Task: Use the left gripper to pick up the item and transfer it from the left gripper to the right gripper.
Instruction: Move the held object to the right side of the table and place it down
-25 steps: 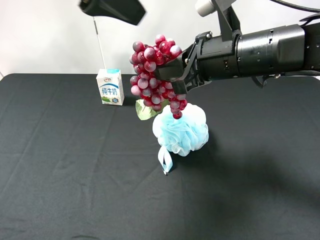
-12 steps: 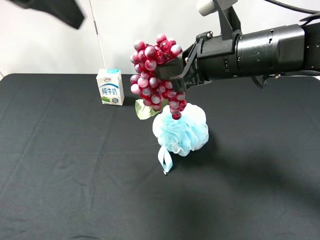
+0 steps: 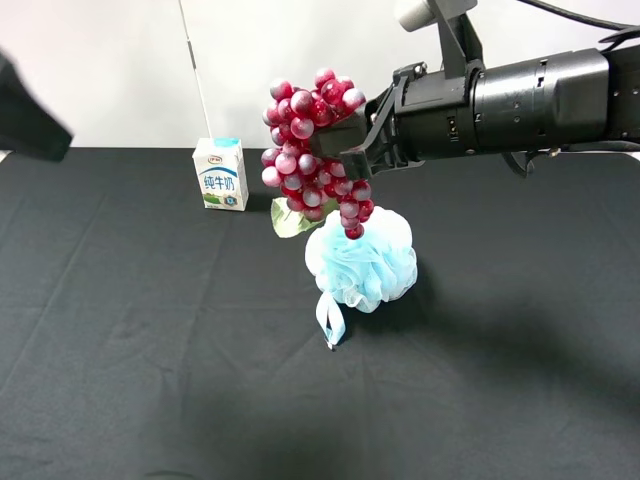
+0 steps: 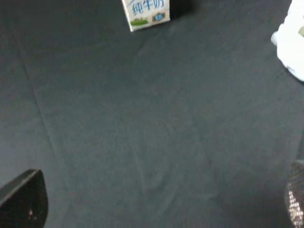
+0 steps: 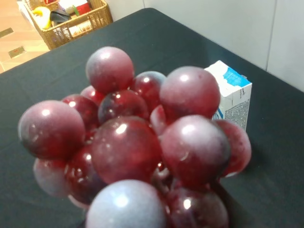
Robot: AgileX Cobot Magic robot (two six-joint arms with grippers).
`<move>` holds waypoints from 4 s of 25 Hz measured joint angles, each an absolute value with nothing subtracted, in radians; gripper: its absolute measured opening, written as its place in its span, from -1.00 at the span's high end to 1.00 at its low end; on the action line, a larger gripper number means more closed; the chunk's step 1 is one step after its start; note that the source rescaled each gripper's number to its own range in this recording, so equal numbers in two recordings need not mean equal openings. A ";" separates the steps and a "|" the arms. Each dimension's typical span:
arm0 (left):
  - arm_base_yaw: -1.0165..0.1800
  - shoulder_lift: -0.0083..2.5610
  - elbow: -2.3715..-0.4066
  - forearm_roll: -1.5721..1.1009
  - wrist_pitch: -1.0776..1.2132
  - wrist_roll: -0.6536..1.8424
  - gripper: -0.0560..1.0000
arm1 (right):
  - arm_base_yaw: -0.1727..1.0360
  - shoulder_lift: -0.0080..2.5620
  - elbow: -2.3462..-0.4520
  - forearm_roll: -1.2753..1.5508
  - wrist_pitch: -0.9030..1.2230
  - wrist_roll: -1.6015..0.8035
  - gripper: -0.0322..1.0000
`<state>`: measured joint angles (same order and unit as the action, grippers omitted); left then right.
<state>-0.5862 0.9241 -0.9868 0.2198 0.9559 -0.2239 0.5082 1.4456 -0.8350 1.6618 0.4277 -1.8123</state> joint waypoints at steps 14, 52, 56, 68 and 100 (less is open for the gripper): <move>-0.586 0.514 -0.661 0.217 0.917 -0.236 -1.00 | 0.508 1.446 -0.835 1.662 0.427 -1.808 0.93; -0.526 0.121 -0.499 0.118 1.068 -0.190 -1.00 | 0.508 1.446 -0.835 1.651 0.376 -1.733 0.93; -0.374 0.121 -0.499 0.118 1.067 -0.189 -1.00 | 0.508 1.446 -0.835 1.651 0.369 -1.732 0.93; 0.049 0.071 -0.497 0.119 1.065 -0.189 -1.00 | 0.508 1.446 -0.835 1.640 0.296 -1.654 0.93; 0.166 -0.007 -0.497 0.117 1.066 -0.189 -1.00 | 0.044 1.381 -0.951 0.434 0.535 -0.393 0.93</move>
<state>0.1658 -0.0074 -0.4969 0.1169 1.0664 -0.1892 0.0440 1.3808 -0.9512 0.4339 0.5348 -0.3927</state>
